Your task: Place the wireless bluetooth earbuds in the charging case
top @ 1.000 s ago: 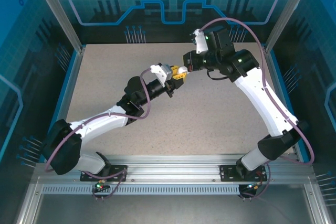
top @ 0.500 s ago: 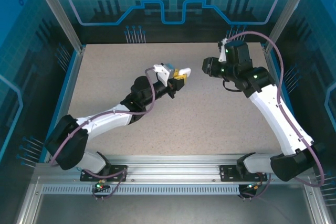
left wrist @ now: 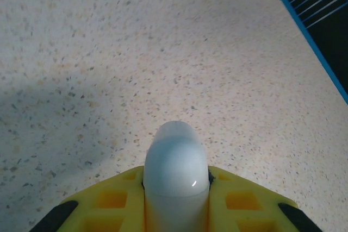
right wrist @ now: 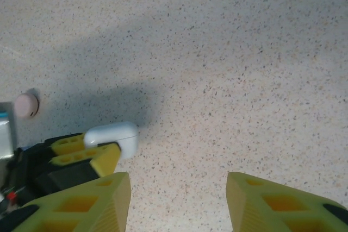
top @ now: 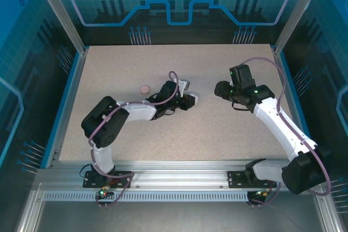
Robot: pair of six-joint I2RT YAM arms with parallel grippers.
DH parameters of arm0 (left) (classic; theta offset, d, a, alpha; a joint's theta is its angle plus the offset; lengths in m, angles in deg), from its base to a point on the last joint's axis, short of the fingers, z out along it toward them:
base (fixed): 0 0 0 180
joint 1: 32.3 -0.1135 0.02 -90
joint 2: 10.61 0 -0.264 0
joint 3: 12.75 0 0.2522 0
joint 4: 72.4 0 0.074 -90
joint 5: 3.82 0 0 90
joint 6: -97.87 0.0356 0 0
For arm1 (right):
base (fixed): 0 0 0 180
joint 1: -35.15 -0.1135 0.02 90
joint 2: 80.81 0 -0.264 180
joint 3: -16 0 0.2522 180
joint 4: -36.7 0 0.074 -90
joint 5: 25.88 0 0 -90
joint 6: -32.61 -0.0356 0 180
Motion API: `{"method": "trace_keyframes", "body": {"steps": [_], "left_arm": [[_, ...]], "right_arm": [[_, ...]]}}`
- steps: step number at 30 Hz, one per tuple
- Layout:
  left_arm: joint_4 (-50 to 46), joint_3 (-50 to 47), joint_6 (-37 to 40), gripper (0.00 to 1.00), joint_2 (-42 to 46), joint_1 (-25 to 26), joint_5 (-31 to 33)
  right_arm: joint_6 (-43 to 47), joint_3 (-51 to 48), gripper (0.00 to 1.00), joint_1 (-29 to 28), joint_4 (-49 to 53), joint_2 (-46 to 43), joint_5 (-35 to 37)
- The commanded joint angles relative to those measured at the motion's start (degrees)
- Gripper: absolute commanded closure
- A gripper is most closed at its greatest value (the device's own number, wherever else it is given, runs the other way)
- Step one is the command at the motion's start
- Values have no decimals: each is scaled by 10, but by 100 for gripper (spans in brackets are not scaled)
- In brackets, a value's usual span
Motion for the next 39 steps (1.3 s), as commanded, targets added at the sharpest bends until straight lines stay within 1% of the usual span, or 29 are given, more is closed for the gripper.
{"method": "trace_keyframes", "body": {"steps": [1, 3, 6, 11, 14, 15, 16, 17, 18, 19, 23, 25, 27, 28, 30, 31, 33, 35, 37, 39], "left_arm": [[-19, 34, -57, 100, -31, -14, -37], [-22, 42, -73, 98, -47, -23, -45], [-36, 55, -84, 89, -68, -34, -60], [-90, 77, -76, 63, -81, -51, -66], [-124, 79, -68, 47, -71, -66, -65], [-139, 79, -62, 43, -65, -72, -64], [-155, 77, -57, 37, -57, -80, -60], [-168, 75, -52, 28, -47, -87, -56], [-185, 71, -44, 18, -35, -96, -52], [-203, 66, -35, 2, -19, -107, -44], [-267, 53, 11, 1, 62, -139, -3], [-290, 43, 37, 1, 115, -150, 30], [-298, 25, 66, 1, 168, -153, 75], [-283, 3, 83, 1, 200, -153, 103], [-228, -58, 116, 1, 264, -153, 155], [-186, -94, 139, 1, 295, -153, 175], [-79, -188, 192, 1, 368, -153, 218], [-5, -255, 242, 1, 427, -155, 262], [9, -302, 281, 1, 483, -164, 301], [24, -348, 319, 1, 541, -181, 334]], "right_arm": [[-8, -11, 47, 11, -21, -18, 11], [-7, -16, 47, 15, -21, -22, 11], [-7, -22, 43, 23, -21, -25, 10], [-4, -24, 37, 34, -20, -35, 4], [-2, -22, 29, 42, -13, -42, 1], [0, -21, 25, 45, -10, -44, 0], [3, -18, 18, 49, -6, -46, 0], [5, -16, 13, 53, -2, -48, 0], [10, -13, 4, 60, 4, -49, -1], [15, -12, 0, 70, 8, -51, -4], [39, -5, 0, 112, 20, -48, -3], [55, -5, 0, 120, 23, -45, 50], [80, -27, 0, 120, -12, -50, 117], [89, -54, 0, 119, -49, -58, 161], [128, -122, 0, 119, -158, -78, 214], [152, -167, 0, 119, -208, -85, 228], [206, -223, 0, 120, -292, -81, 252], [237, -256, 0, 122, -352, -60, 268], [262, -287, 0, 122, -418, -34, 271], [288, -319, 0, 122, -494, -7, 256]]}}
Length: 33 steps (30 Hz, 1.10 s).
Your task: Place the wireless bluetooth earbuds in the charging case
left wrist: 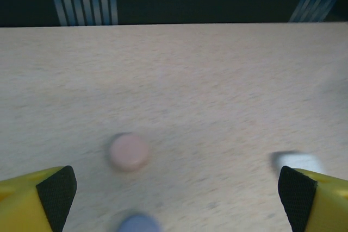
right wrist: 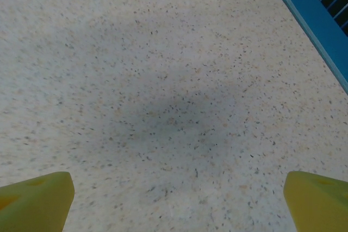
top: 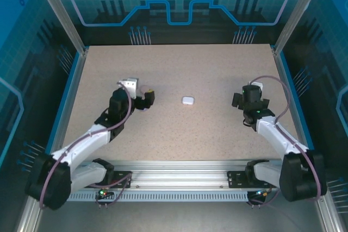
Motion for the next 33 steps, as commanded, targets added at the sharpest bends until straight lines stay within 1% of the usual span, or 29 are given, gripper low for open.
{"method": "trace_keyframes", "body": {"steps": [1, 3, 5, 7, 8, 10, 11, 12, 14, 15, 16, 17, 18, 19, 20, 21, 23, 25, 31, 33], "left_arm": [[86, -62, 104, 1, 72, -30, 98], [110, -95, 99, 1, 99, -49, 121], [124, -100, 83, 1, 81, -76, 86], [156, -107, 67, 1, 33, -97, 61], [198, -121, 71, 1, -6, -99, 57], [320, -151, 77, 1, -75, -102, 49], [330, -147, 86, 1, -103, -103, 42], [339, -142, 86, 1, -133, -108, 32], [401, -145, 89, 1, -189, -121, 3], [403, -136, 89, 1, -212, -130, -16], [408, -129, 88, 1, -230, -138, -34], [408, -124, 78, 1, -243, -152, -50], [423, -127, 68, 1, -259, -165, -69], [436, -124, 67, 1, -266, -169, -71], [391, -110, 66, 1, -257, -171, -85], [375, -97, 73, 1, -264, -172, -101], [319, -68, 61, 1, -264, -181, -103], [288, -49, 45, 1, -266, -197, -114], [287, -47, 39, 1, -268, -202, -114], [286, -46, 39, 1, -268, -201, -114]], "right_arm": [[76, -39, 0, 7, -203, 35, 19], [87, -58, 0, 7, -267, 67, 0], [103, -65, 0, 4, -310, 92, -17], [126, -68, 0, -3, -350, 105, -39], [135, -74, 0, -5, -377, 112, -48], [148, -90, 0, -5, -437, 137, -72], [159, -101, 0, -6, -482, 157, -83], [166, -97, 0, -9, -464, 155, -99], [160, -105, 0, 7, -477, 158, -139], [161, -116, 0, 14, -521, 183, -158], [168, -123, 0, 16, -561, 196, -161], [158, -107, 0, 22, -490, 178, -176], [159, -108, 0, 27, -509, 186, -188], [158, -109, 0, 29, -505, 183, -192], [155, -104, 0, 30, -490, 181, -195], [157, -106, 0, 30, -499, 183, -194], [159, -106, 0, 25, -499, 183, -186], [162, -103, 0, 25, -491, 183, -193], [163, -100, 0, 25, -489, 183, -195], [164, -96, 0, 31, -482, 184, -215]]}}
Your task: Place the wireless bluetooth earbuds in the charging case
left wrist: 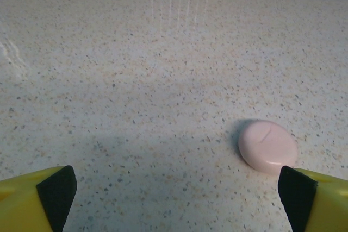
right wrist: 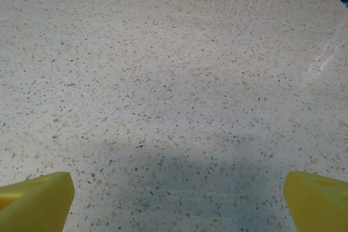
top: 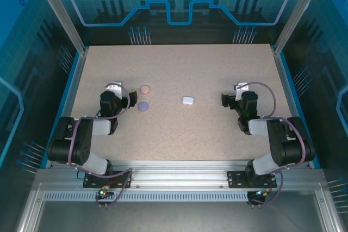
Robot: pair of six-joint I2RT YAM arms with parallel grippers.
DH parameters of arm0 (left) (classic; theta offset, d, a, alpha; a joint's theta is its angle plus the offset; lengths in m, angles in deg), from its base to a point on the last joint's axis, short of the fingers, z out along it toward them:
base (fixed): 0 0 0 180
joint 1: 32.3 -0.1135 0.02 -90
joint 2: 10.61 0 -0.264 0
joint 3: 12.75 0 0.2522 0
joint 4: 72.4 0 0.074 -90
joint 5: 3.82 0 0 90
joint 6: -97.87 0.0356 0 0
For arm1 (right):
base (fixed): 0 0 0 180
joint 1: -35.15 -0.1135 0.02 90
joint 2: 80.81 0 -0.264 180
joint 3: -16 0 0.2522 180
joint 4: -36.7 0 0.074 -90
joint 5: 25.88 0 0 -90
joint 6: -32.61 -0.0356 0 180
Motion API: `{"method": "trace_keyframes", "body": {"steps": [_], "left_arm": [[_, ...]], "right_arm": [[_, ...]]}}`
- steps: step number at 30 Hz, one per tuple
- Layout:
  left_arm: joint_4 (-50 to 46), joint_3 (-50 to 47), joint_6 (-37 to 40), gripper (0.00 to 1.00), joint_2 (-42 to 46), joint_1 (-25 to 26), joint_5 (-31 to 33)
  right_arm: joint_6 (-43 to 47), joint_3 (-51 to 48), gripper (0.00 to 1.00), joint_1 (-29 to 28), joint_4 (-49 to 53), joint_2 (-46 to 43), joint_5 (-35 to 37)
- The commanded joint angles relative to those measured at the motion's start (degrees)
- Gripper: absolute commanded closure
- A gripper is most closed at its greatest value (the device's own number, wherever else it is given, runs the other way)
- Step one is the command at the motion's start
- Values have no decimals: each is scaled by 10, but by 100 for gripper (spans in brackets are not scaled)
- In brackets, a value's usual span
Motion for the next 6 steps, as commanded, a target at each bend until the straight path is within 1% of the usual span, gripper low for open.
{"method": "trace_keyframes", "body": {"steps": [1, 6], "left_arm": [[-12, 5, -12, 1, -3, -5, -17], [-10, 4, -12, 1, -3, -4, -17]], "right_arm": [[7, 12, 0, 15, -7, 2, -45], [9, 8, 0, 15, -14, 1, -47]]}}
